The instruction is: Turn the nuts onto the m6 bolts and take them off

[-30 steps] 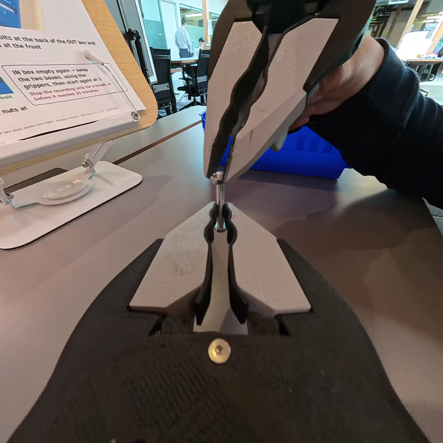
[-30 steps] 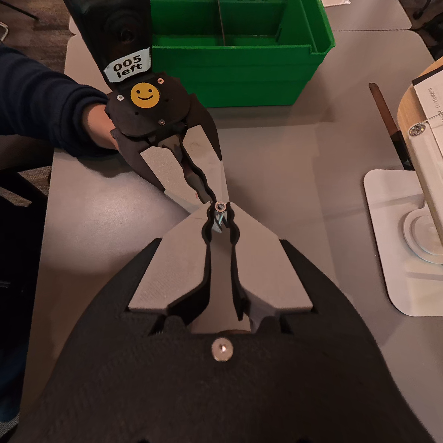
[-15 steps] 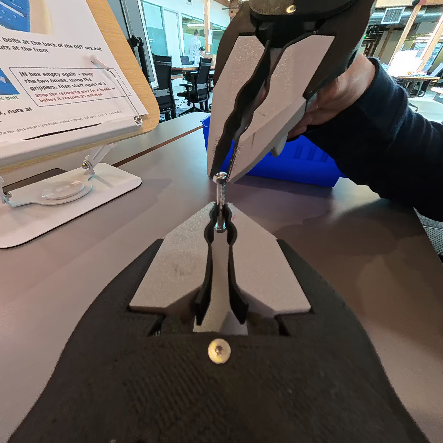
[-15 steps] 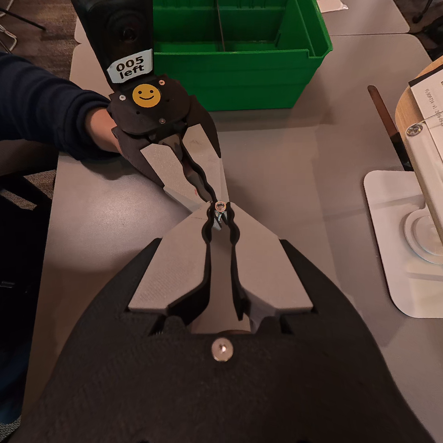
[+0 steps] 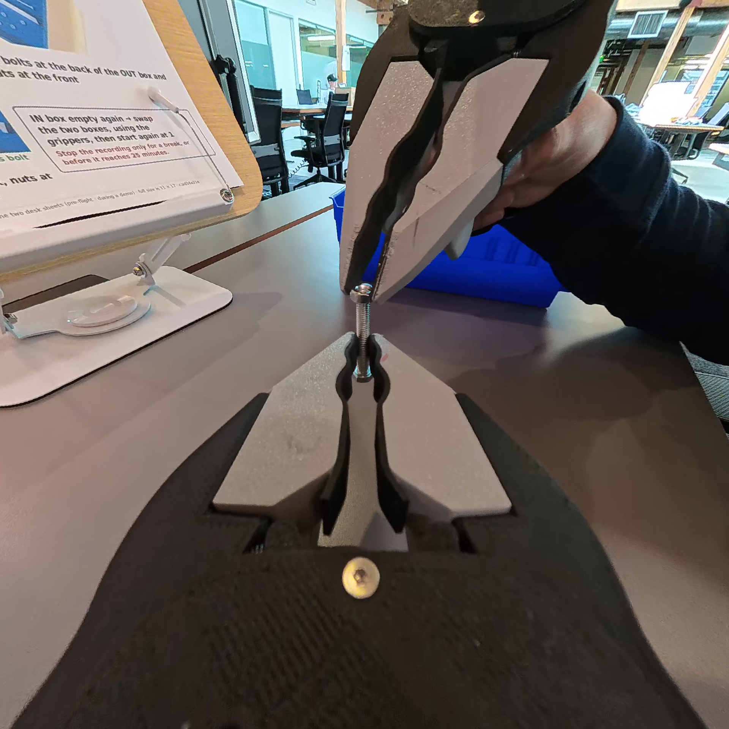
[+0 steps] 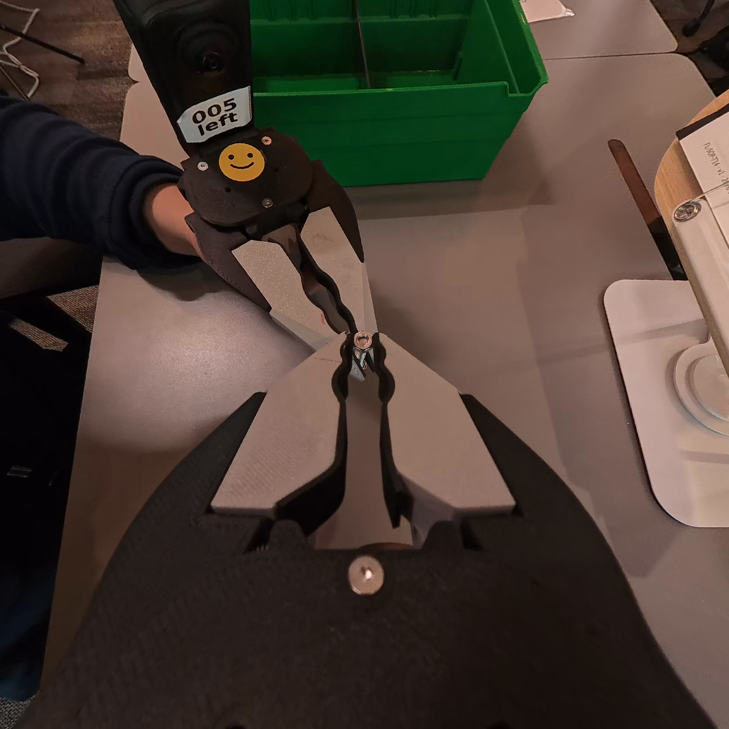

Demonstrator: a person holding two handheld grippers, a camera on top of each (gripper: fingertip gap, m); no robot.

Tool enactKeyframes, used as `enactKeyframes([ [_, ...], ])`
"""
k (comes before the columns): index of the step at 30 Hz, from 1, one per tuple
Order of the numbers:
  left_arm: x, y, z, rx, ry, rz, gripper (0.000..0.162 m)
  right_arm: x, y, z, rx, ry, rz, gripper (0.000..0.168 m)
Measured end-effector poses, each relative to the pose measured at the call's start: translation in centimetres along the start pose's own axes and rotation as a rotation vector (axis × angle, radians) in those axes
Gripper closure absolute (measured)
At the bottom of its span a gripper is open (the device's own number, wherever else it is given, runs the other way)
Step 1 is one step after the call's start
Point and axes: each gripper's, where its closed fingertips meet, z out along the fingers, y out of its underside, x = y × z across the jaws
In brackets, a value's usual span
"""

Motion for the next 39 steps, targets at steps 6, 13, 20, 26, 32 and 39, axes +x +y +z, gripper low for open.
enactKeyframes([
  [6,0.1,0.0,0.0,0.0,0.004,0.001,0.159,0.2,-0.4,-0.4,0.028,0.0,0.016,0.15],
  [13,-0.5,-0.4,-0.3,0.019,-0.012,-0.015,0.159,0.9,-0.6,-1.7,0.115,0.065,0.083,0.145],
  [20,-0.2,-0.4,-0.2,0.031,-0.004,-0.024,0.159,0.1,-0.3,-2.8,0.399,0.062,0.218,0.143],
  [26,0.2,-0.3,0.0,0.024,0.0,-0.014,0.159,-0.8,-0.7,-2.9,0.483,0.03,0.248,0.14],
  [32,0.4,-0.4,0.1,0.027,0.001,-0.004,0.159,-1.2,0.2,-1.2,0.416,0.08,0.19,0.14],
  [39,0.6,-0.1,0.3,0.016,0.006,-0.002,0.159,-1.0,0.2,-1.3,0.406,0.125,0.17,0.14],
])
